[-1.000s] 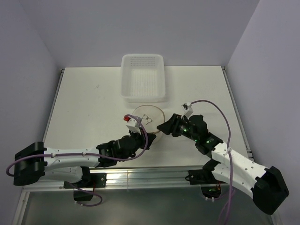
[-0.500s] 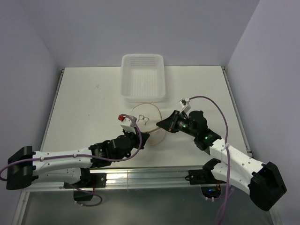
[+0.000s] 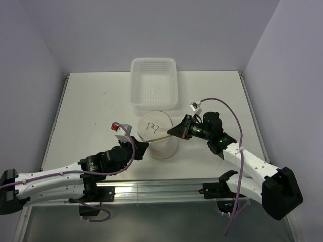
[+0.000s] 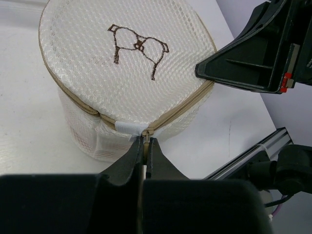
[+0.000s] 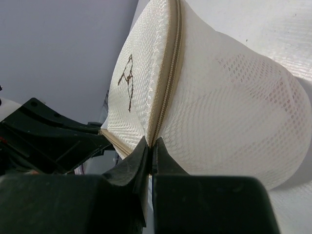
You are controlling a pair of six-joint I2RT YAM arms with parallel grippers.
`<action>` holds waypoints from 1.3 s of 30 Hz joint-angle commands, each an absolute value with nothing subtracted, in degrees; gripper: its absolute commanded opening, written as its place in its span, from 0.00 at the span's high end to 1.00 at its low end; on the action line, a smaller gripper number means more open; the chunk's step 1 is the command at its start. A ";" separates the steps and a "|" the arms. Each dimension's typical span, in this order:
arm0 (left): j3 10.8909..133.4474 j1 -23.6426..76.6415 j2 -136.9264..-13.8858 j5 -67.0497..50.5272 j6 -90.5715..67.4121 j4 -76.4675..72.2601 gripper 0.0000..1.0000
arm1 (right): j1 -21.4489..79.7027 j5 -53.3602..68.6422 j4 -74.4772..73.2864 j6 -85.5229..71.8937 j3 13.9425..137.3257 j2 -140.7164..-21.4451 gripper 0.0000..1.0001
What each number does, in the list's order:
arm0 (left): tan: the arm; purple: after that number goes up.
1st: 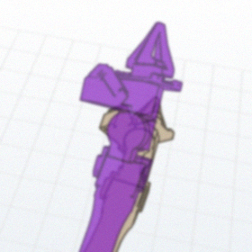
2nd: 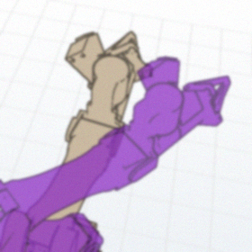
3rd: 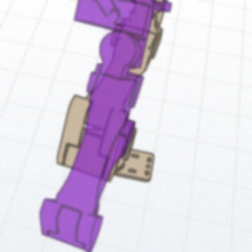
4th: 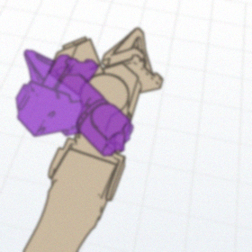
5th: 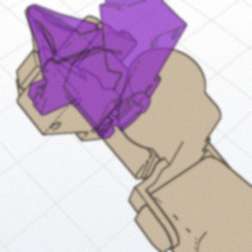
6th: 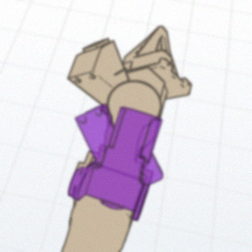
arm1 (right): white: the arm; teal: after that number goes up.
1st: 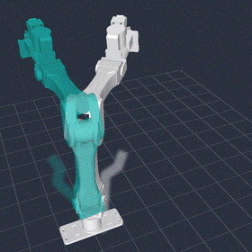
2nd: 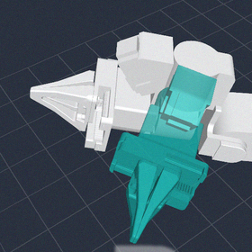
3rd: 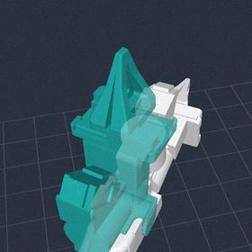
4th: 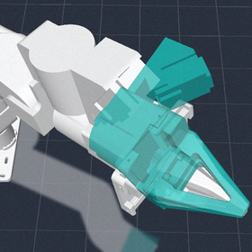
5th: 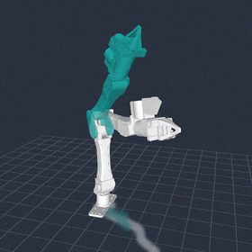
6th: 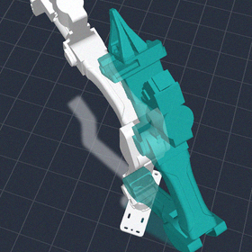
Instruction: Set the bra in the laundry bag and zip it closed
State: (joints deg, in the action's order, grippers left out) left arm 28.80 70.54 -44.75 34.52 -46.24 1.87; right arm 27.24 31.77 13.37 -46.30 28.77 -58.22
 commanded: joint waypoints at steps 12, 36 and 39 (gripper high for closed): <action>32.95 68.99 -42.10 42.63 -39.47 3.78 0.62 | 26.37 26.37 14.15 -41.75 28.12 -61.79 1.00; 42.80 68.38 -43.24 46.93 -36.30 12.19 0.01 | 26.37 -4.61 -6.32 -34.19 31.12 -31.50 0.00; 43.33 68.38 -43.07 47.11 -37.97 15.72 0.01 | 26.37 -10.69 -7.90 -33.14 30.59 -25.95 0.00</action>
